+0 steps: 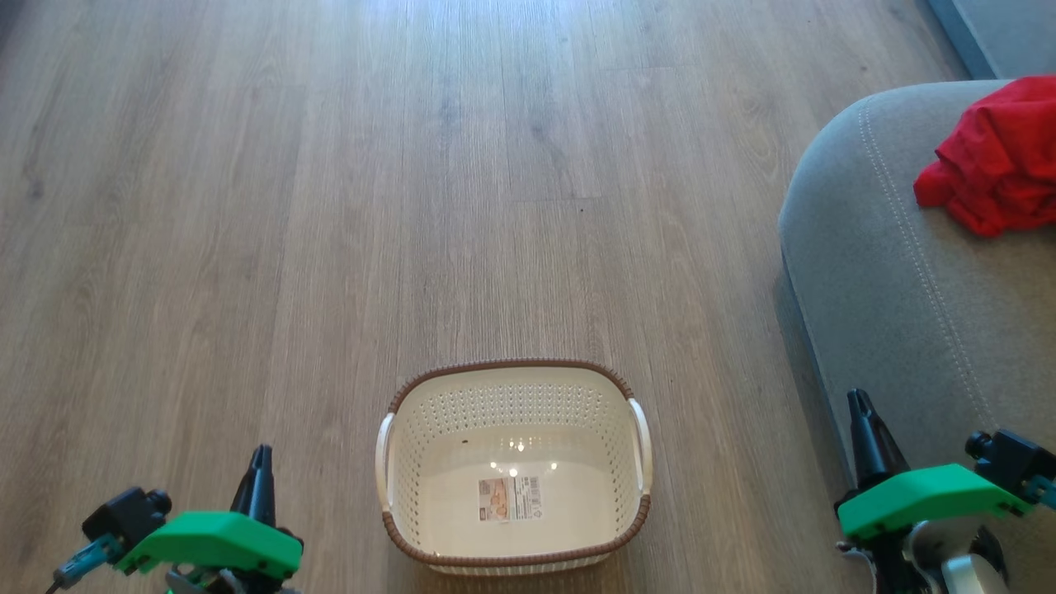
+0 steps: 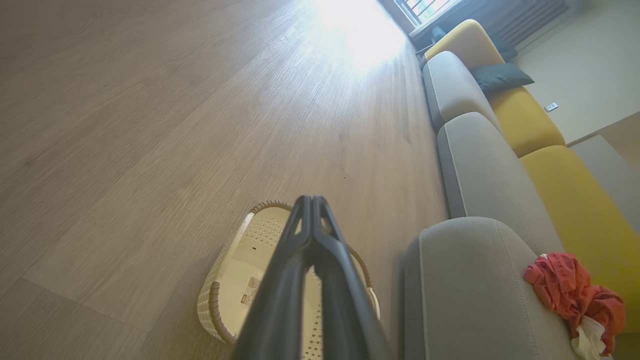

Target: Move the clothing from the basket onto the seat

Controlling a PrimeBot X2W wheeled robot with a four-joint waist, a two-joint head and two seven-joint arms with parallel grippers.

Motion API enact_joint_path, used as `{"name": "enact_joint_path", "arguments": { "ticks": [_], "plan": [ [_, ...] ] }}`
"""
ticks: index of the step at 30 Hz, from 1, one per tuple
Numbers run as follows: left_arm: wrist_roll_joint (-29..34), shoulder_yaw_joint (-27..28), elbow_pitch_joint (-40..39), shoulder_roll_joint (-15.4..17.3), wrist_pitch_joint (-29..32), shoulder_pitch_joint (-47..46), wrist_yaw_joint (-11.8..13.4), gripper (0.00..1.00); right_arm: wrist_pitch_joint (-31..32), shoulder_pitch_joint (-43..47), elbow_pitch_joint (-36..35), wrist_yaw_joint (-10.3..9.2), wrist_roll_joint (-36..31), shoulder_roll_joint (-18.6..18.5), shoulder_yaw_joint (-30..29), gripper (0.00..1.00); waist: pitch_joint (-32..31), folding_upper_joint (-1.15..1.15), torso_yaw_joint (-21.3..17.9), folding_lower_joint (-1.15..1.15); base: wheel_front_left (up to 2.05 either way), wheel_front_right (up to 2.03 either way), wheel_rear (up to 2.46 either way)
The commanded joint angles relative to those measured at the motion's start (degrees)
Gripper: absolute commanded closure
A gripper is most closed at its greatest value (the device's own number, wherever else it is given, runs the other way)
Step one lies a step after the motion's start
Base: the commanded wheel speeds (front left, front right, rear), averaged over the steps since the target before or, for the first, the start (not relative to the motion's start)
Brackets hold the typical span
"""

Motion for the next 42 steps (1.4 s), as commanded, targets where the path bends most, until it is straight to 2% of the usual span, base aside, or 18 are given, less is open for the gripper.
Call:
{"name": "enact_joint_path", "arguments": {
  "ticks": [1,42],
  "plan": [
    [-1.2,1.2,-2.3,0.3,0.3,-3.1,-0.6,1.00,0.3,-2.9,-2.2,0.00,1.4,0.1,0.1,1.00,0.0,0.00,0.0,0.00,0.00,0.00,0.00],
    [-26.6,3.3,-6.1,0.4,7.1,-4.3,-3.1,1.00,7.2,-3.8,-4.6,0.00,30.1,0.4,-1.6,1.00,-0.1,0.00,0.6,0.00,0.00,0.00,0.00]
  ]
}}
